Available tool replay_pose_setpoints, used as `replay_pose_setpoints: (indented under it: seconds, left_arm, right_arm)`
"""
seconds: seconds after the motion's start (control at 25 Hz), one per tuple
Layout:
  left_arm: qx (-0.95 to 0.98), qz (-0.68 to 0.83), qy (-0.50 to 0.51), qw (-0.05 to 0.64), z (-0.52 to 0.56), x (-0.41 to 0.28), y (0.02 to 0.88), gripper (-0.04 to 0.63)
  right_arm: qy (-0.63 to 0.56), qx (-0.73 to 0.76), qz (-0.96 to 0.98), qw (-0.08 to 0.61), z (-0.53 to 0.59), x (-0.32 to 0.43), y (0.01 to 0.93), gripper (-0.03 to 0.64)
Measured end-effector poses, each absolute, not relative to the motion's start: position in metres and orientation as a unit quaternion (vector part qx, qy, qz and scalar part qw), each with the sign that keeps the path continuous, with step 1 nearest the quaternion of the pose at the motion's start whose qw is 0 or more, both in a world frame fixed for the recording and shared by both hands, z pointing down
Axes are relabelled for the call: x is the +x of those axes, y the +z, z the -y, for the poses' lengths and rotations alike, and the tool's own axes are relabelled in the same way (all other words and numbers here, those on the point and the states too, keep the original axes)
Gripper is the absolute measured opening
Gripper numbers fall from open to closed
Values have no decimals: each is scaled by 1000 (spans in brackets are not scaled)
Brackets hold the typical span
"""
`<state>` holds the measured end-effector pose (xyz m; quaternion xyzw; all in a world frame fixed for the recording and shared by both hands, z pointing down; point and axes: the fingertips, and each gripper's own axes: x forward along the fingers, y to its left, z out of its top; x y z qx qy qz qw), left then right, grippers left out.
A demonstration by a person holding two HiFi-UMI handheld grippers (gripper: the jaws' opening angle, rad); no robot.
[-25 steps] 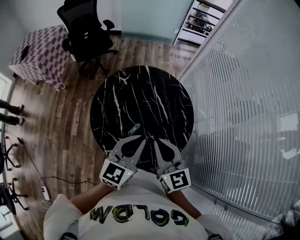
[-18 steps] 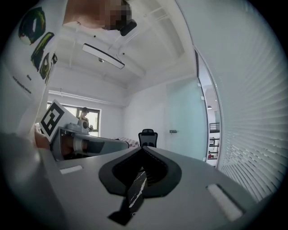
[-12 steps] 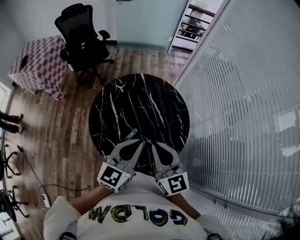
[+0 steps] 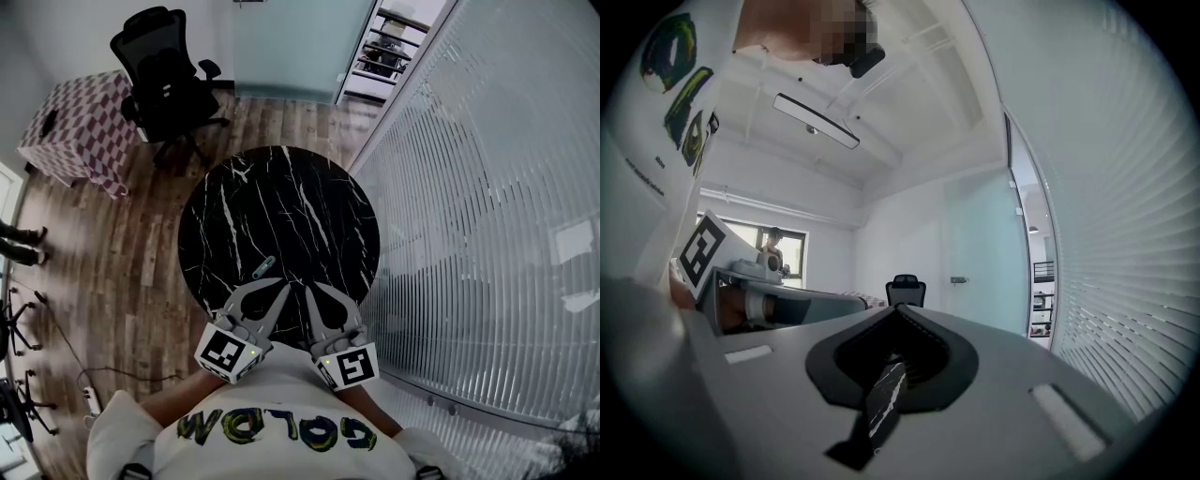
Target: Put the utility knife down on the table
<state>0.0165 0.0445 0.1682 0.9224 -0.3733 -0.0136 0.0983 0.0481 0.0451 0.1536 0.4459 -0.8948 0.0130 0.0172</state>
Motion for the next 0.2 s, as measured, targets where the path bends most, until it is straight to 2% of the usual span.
replay_pose_setpoints:
  seconds: [0.2]
  left_arm:
    - [920,377,-9,103,-43,19,171,5]
  right_arm:
    - [11,444,896,18,-45,50,154,2]
